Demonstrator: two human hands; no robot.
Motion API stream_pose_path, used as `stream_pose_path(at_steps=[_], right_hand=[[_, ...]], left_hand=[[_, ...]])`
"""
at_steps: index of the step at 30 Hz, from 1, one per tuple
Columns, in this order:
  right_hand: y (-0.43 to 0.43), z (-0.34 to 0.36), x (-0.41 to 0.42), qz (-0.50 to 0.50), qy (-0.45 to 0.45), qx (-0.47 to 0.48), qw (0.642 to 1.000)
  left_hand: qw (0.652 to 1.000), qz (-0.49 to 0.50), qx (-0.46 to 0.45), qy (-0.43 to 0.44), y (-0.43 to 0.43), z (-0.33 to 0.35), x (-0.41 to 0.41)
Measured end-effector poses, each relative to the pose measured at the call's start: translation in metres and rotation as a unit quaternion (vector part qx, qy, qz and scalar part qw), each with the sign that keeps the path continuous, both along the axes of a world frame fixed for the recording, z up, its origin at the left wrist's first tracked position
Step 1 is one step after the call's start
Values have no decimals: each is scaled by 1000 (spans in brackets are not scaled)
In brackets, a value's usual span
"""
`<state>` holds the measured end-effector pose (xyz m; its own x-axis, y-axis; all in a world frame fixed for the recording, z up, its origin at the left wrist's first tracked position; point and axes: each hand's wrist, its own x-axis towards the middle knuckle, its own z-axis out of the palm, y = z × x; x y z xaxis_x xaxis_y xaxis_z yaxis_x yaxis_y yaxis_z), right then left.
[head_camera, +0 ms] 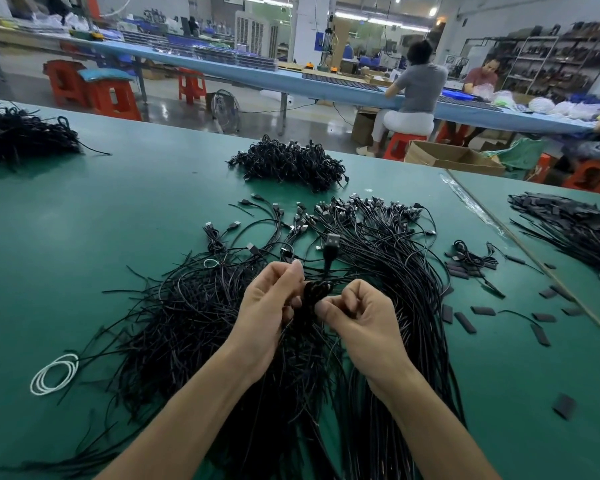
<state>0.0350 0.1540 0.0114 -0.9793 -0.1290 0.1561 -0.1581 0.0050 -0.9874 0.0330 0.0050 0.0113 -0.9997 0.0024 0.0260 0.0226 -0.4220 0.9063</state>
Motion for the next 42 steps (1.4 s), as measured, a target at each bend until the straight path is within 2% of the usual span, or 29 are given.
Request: stream_pose_path(at_steps=[5, 8, 11, 14, 17, 19, 24, 26, 31, 35, 37, 38, 40, 42], right_hand=[[2, -1, -3, -38, 7, 0, 999], [4, 0, -4, -61, 41, 9, 997], [3, -1, -3, -63, 61, 9, 996], [4, -3, 0, -71, 74, 18, 995], [3, -5, 2, -90, 79, 34, 992], [0, -6, 3, -104, 83, 38, 990], [-1, -8, -2, -104, 108, 67, 986], [-3, -10, -3, -85, 113, 63, 988], [-1, -18, -7, -15, 81, 35, 996], [7, -20, -11, 12, -9, 7, 1000], [13, -21, -13, 22, -75, -26, 997], [17, -23, -15, 3, -91, -5, 996], [29, -29, -19, -79, -81, 127, 985], [40, -33, -21, -145, -55, 265, 952]], left_hand=[[997, -52, 19, 59, -2, -12, 6], [991, 9, -103, 82, 1, -19, 10], [970, 73, -223, 65, 3, -22, 11], [962, 25, -271, 24, 4, -20, 13], [970, -61, -229, -50, 3, -15, 14], [977, -85, -181, -72, 3, -12, 12], [988, -67, 47, -130, 2, -1, 6], [987, -52, 76, -134, 2, 1, 4], [996, 6, -44, -81, 1, -6, 2], [995, -47, -77, -46, -12, -9, -6], [988, -72, -134, -18, -17, -9, -14], [982, -65, -175, -7, -20, -8, -20], [966, -2, -258, -3, -31, -7, -40], [941, 85, -327, -3, -44, -4, -67]])
